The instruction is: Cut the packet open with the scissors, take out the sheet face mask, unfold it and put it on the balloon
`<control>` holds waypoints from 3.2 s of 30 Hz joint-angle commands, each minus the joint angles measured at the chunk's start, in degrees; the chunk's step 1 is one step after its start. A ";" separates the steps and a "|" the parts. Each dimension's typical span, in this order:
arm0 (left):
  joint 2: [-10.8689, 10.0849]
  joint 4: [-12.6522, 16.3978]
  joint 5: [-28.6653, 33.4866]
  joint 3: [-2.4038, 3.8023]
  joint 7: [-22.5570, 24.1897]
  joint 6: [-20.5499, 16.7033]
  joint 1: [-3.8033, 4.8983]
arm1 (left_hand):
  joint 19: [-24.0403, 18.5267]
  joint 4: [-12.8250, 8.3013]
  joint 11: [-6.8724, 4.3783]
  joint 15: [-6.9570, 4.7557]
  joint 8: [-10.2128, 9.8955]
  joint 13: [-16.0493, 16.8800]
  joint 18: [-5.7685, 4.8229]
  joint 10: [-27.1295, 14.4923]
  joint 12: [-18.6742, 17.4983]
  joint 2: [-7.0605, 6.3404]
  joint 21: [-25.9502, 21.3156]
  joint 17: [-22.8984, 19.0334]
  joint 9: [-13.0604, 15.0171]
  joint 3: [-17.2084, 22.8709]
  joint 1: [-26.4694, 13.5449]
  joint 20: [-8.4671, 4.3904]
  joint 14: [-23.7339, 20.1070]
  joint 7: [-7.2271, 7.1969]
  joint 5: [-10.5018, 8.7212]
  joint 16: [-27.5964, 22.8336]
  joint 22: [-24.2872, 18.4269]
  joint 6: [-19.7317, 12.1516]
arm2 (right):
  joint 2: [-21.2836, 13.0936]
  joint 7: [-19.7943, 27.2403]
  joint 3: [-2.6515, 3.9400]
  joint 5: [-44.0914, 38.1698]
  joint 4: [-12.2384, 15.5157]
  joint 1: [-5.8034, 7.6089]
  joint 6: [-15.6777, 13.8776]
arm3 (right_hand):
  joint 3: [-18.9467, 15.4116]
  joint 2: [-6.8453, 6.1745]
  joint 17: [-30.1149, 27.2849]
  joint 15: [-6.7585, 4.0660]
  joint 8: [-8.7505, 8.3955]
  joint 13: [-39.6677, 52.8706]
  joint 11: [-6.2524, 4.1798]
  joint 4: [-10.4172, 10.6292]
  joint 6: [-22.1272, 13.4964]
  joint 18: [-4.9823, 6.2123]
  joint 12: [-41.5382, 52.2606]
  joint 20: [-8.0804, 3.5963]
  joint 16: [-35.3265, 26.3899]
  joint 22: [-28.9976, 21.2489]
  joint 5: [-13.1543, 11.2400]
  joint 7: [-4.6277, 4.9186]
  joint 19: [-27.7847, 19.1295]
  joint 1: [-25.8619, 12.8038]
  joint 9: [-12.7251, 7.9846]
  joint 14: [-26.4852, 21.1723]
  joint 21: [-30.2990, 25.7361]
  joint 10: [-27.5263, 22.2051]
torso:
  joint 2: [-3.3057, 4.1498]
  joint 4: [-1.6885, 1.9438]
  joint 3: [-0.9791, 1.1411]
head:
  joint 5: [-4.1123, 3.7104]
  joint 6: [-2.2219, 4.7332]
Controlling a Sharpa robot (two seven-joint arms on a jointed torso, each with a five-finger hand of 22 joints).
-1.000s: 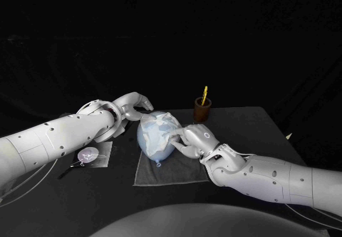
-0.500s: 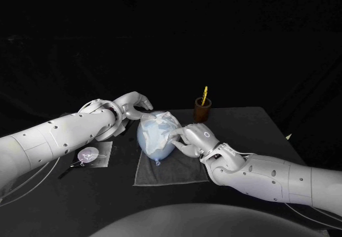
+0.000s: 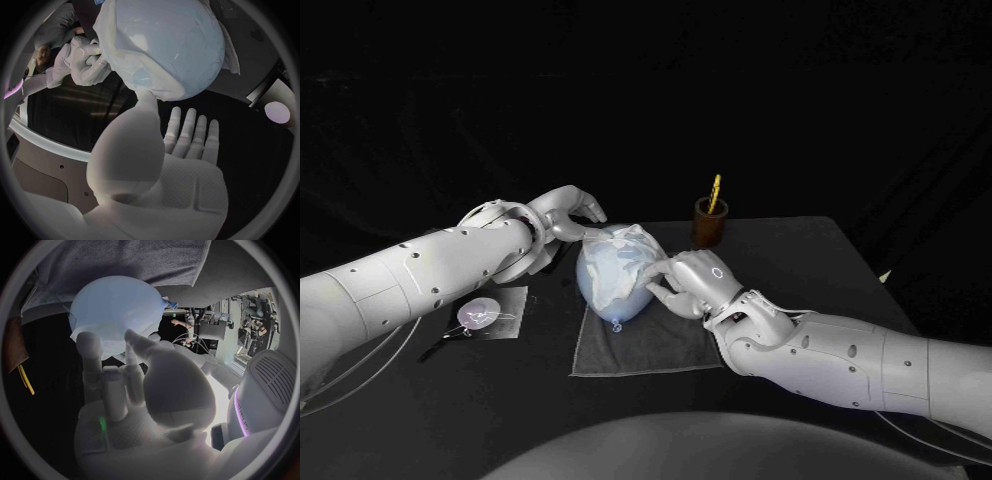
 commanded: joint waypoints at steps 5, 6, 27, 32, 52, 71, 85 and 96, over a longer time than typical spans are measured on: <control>0.51 -1.19 0.41 -0.19 0.52 1.63 -0.04 | -0.14 0.04 0.01 -0.12 -0.25 0.00 0.89 0.53 -0.42 0.76 -0.38 -0.07 -0.09 0.43 0.15 -0.14 0.49 3.78 -0.22 -0.25 -0.07 0.48 | 0.38 0.37 0.05 -0.49 -0.36 0.08 1.83 | -0.17 -0.47 15.09 -0.40 0.27 9.97 -0.30 -0.04 -0.09 0.65 -0.69 -0.02 0.20 -0.42 -0.24 -0.26 0.06 -0.17 0.09 6.07 -0.93 1.78 | -0.03 -0.02 -0.07 | -0.10 0.01; 0.55 -1.28 0.43 -0.20 0.54 1.65 -0.04 | -0.17 0.03 0.01 -0.12 -0.26 0.00 0.91 0.56 -0.43 0.78 -0.39 -0.08 -0.09 0.44 0.16 -0.14 0.52 3.78 -0.22 -0.25 -0.07 0.50 | 0.39 0.39 0.05 -0.46 -0.37 0.08 1.69 | -0.19 -0.50 15.09 -0.40 0.28 9.90 -0.29 -0.04 -0.11 0.67 -0.78 -0.02 0.20 -0.48 -0.24 -0.26 0.02 -0.18 0.09 6.07 -1.04 1.72 | -0.03 0.00 -0.08 | -0.11 0.01; 1.78 -3.10 0.77 -0.78 0.91 2.37 -0.05 | -0.20 0.01 -0.02 -0.15 -0.30 0.00 1.05 0.73 -0.51 0.97 -0.44 -0.10 -0.11 0.55 0.25 -0.14 0.76 3.78 -0.22 -0.28 -0.09 0.61 | 0.45 5.16 0.04 4.43 -0.94 0.25 -1.82 | -3.16 -4.82 10.57 2.65 -6.07 5.43 3.44 0.14 -11.58 1.27 -6.24 2.69 -1.08 -3.82 -0.23 3.98 -3.91 -1.57 -3.11 4.48 -8.23 -3.59 | -0.02 0.00 -0.02 | 0.09 0.01; 2.17 -3.71 0.82 -0.87 0.97 2.47 -0.05 | -0.23 0.00 -0.03 -0.18 -0.33 -0.01 1.11 0.82 -0.57 1.12 -0.48 -0.12 -0.13 0.64 0.30 -0.12 0.87 3.78 -0.23 -0.32 -0.10 0.66 | 1.13 4.57 0.00 3.97 -1.98 0.32 -0.35 | -3.30 -4.69 10.61 2.70 -5.68 5.58 3.40 0.13 -10.65 1.37 -5.98 2.89 -1.06 -3.73 -0.24 3.86 -3.98 -1.29 -3.03 4.46 -8.16 -3.53 | 0.01 0.01 -0.04 | 0.11 0.01; 3.65 -6.30 1.33 -1.17 1.20 3.14 -0.07 | -0.28 -0.02 -0.09 -0.23 -0.39 -0.01 1.21 0.98 -0.69 1.40 -0.54 -0.16 -0.15 0.78 0.39 -0.09 1.06 3.83 -0.24 -0.39 -0.12 0.78 | 3.03 2.89 -0.08 2.52 -4.13 0.33 -1.36 | -3.06 -3.32 11.88 1.59 -2.91 6.28 1.91 -0.01 -5.29 1.42 -4.75 2.23 -0.65 -2.38 -0.24 2.07 -2.98 0.02 -2.42 4.93 -6.01 -2.62 | 0.00 0.00 -0.05 | 0.15 0.01; 3.95 -6.25 1.71 -1.20 1.25 3.57 -0.07 | -0.25 -0.05 -0.11 -0.25 -0.42 -0.01 1.27 1.05 -0.76 1.56 -0.57 -0.19 -0.15 0.87 0.46 -0.09 1.15 3.84 -0.23 -0.44 -0.12 0.84 | 5.08 1.84 -0.09 1.13 -7.07 0.30 0.41 | -1.61 0.49 13.71 0.66 -0.51 8.00 0.76 1.11 -2.12 0.94 -2.61 1.23 -0.15 -0.52 -0.24 0.74 -1.51 0.70 -1.75 5.61 -2.90 -0.64 | -0.03 0.04 -0.04 | 0.05 0.01; 3.80 -6.27 1.77 -1.20 1.26 3.79 -0.07 | -0.26 -0.07 -0.12 -0.26 -0.45 -0.02 1.30 1.08 -0.81 1.66 -0.59 -0.21 -0.16 0.93 0.53 -0.09 1.19 3.84 -0.24 -0.48 -0.13 0.86 | 4.78 3.19 -0.09 0.77 -6.60 0.30 -1.63 | -0.66 1.91 15.09 -0.41 2.93 12.42 -0.39 1.90 -1.78 -0.08 2.40 0.14 0.20 2.72 -0.22 -0.49 1.48 0.33 0.36 6.07 2.97 3.73 | -0.02 0.00 -0.01 | 0.14 0.01; 3.71 -6.28 1.84 -1.21 1.30 3.89 -0.07 | -0.27 -0.09 -0.13 -0.28 -0.50 -0.02 1.34 1.12 -0.88 1.78 -0.61 -0.24 -0.18 1.02 0.63 -0.08 1.23 3.84 -0.24 -0.54 -0.13 0.88 | 2.35 2.54 -0.06 -0.03 -3.66 0.39 -0.86 | 0.03 2.09 15.09 -0.88 4.66 13.23 -0.89 2.29 -1.76 -0.23 3.30 -0.11 0.20 3.22 -0.22 -1.05 1.90 -0.41 1.61 6.07 3.70 4.42 | -0.07 -0.04 -0.04 | 0.17 0.01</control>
